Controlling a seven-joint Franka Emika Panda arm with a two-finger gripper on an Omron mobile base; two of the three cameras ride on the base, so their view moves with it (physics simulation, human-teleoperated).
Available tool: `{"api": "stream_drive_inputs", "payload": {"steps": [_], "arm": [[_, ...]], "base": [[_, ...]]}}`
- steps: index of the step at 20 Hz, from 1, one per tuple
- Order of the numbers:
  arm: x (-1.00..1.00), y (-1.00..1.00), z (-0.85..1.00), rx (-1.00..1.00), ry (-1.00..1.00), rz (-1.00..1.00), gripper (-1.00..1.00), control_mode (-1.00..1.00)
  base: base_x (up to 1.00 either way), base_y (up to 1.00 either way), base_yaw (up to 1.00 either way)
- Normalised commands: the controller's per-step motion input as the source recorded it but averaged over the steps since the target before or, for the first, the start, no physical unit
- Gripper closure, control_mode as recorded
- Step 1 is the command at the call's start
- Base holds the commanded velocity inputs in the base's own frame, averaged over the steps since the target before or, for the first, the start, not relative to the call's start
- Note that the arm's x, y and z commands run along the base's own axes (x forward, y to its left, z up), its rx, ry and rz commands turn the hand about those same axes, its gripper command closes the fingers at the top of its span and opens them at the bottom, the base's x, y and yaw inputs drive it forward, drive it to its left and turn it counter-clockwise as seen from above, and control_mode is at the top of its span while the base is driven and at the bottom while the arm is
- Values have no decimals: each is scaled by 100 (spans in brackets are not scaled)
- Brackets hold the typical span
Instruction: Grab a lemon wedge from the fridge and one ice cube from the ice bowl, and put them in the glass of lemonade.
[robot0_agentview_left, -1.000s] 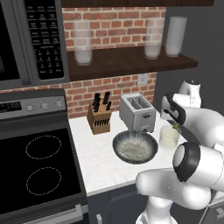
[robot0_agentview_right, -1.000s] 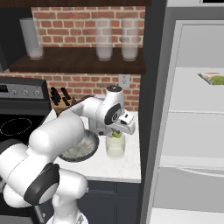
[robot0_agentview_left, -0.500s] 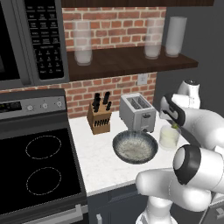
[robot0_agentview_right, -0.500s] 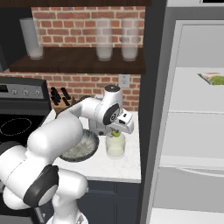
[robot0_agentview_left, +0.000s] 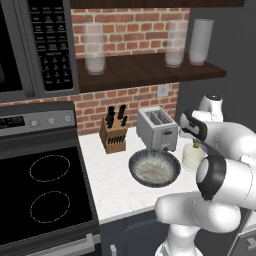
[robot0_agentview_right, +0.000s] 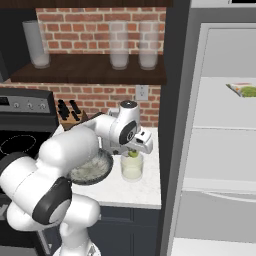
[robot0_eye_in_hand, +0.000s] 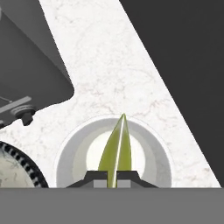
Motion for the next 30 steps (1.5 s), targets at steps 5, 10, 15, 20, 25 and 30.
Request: {"api": "stream_drive_inputs", "payload": {"steps": [5,10,15,20,25,30], "arm": [[0,0,0,0,0,0,100,-100],[0,0,0,0,0,0,-100,-100],[0,0,0,0,0,0,-100,-100],[-4,0,1,0,0,0,-100,-100],[-35,3,19,0,0,4,-100,-100],[-53,19,14,0,-9,12,-100,-100]], "base": [[0,0,0],[0,0,0],[0,0,0],[0,0,0],[0,0,0],[0,0,0]]}}
